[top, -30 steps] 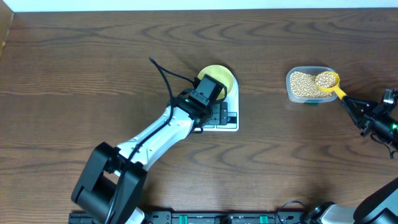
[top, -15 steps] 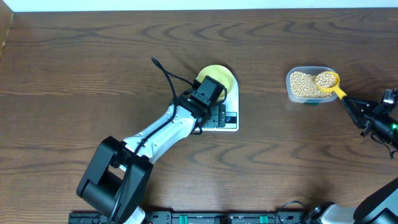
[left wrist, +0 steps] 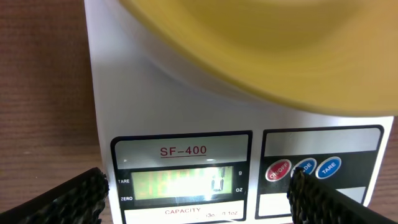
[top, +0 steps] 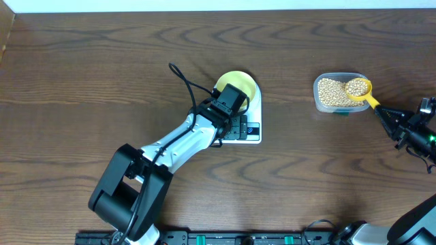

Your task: Scoop item into bowl and weigh 50g on scale

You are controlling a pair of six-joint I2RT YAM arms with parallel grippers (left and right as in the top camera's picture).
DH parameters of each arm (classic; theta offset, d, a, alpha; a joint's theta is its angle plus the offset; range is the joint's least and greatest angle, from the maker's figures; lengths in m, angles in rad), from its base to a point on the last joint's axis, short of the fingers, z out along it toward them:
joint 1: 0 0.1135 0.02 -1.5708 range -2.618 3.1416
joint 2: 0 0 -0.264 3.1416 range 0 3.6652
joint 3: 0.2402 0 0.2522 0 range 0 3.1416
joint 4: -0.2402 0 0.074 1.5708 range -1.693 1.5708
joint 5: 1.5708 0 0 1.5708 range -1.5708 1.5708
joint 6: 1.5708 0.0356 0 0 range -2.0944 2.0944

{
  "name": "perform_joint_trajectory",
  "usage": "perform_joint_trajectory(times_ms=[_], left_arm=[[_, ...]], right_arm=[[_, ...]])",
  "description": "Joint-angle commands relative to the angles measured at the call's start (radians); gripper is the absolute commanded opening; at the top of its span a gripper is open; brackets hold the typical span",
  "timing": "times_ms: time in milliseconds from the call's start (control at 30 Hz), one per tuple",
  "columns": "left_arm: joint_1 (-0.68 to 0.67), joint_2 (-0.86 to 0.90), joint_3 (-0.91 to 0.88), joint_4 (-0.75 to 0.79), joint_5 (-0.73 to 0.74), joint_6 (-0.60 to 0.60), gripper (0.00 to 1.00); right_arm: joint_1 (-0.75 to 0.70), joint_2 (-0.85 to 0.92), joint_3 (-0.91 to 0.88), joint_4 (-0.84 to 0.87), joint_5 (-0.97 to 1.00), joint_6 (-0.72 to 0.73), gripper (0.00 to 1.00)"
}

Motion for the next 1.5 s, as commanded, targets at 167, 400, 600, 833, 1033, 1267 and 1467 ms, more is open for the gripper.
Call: perform_joint_trajectory(times_ms=[167,400,600,833,1033,1267,1467], left_arm=[[-0.003,0.043,0.0,0.003,-0.029,0.012,0.94],[-0.002,0.051,-0.001,0.01,-0.054,0.002,0.94],[-0.003,0.052,-0.001,0.021,-0.053,-0.003,0.94],[-0.003,0.052,-0.001,0.021,-0.053,-0.003,0.94],[-0.003,0.068,-0.001,0.021,-0.053,-0.003,0.94],[-0.003,0.089,-0.001,-0.007,-0.051,-0.002,0.94],[-0.003,0.09,-0.002,-0.01,-0.066,-0.002,0.94]], right_arm=[[-0.011,0.005,-0.006,0.003,-0.035,0.005,0.01],[-0.011,0.005,-0.006,0.003,-0.036,0.005,0.01],[-0.011,0.005,-0.006,0.005,-0.035,0.005,0.01],[-0.011,0.005,-0.006,0.006,-0.035,0.005,0.01],[-0.011,0.005,-0.006,0.005,-0.035,0.005,0.01],[-0.011,0.005,-0.006,0.005,-0.036,0.005,0.01],[-0.011,0.005,-0.006,0.005,-0.035,0.004,0.01]])
